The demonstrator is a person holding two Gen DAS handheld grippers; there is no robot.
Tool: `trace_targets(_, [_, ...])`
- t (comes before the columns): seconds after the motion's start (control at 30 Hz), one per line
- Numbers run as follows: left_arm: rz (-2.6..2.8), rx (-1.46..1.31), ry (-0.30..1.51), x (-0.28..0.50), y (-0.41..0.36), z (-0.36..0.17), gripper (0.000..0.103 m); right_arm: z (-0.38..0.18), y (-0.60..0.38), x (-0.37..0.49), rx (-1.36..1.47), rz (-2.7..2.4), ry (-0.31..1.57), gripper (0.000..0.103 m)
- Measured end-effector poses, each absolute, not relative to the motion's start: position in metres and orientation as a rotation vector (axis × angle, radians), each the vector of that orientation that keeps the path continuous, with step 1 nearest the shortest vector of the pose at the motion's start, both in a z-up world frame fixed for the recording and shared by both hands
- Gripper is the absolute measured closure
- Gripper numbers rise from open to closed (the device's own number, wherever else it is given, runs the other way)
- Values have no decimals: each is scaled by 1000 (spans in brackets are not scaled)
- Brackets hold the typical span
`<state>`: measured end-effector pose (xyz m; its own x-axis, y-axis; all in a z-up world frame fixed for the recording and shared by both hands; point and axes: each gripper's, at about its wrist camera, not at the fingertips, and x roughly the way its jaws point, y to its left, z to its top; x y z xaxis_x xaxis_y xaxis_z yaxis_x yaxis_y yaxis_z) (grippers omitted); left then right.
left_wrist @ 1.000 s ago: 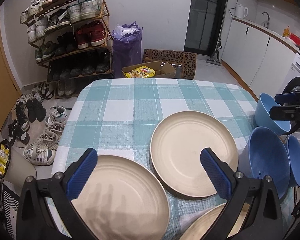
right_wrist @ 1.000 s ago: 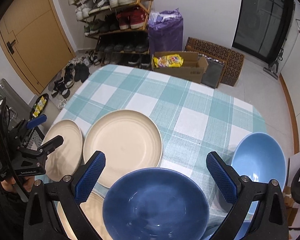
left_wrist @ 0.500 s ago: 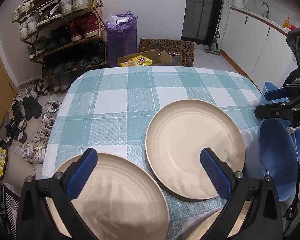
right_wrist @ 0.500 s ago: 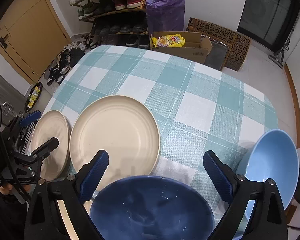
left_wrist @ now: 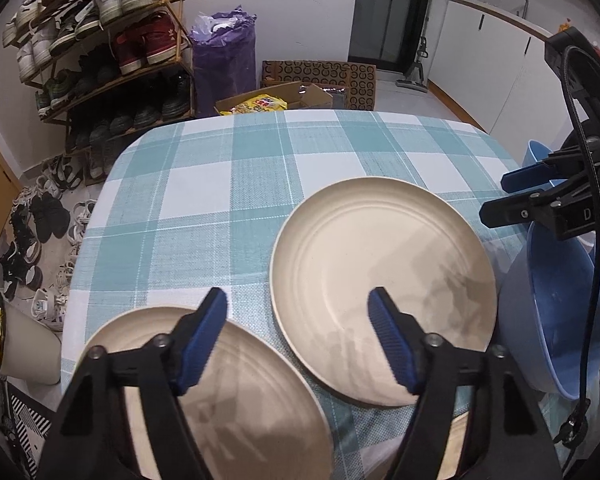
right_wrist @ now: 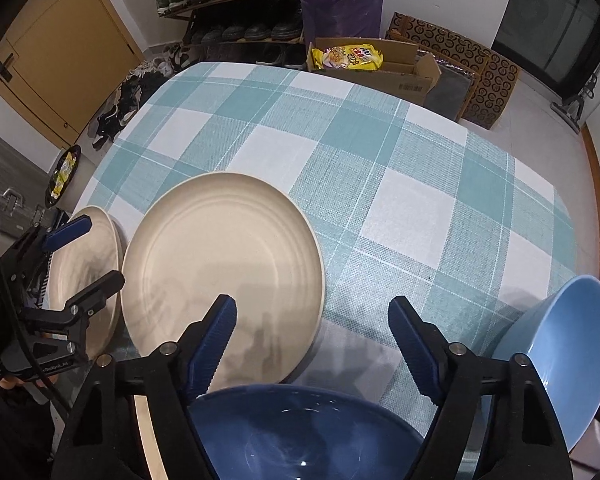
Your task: Organize plates and bowls
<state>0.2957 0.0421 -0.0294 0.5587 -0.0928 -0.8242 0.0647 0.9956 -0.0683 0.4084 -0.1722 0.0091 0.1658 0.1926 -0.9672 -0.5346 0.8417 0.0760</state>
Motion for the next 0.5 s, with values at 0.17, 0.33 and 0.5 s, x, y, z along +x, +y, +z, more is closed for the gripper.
trace_targets(0.17, [-121, -45, 985, 300, 42, -36, 53, 3, -171, 410, -320, 536, 1315, 34])
trace_targets(0.33, [-131, -58, 997, 303, 42, -42, 59, -1, -169, 413, -325, 545, 1319, 40])
trace_targets(0.5, [-130, -64, 1017, 306, 43, -46, 61, -6, -169, 416, -314, 549, 1337, 46])
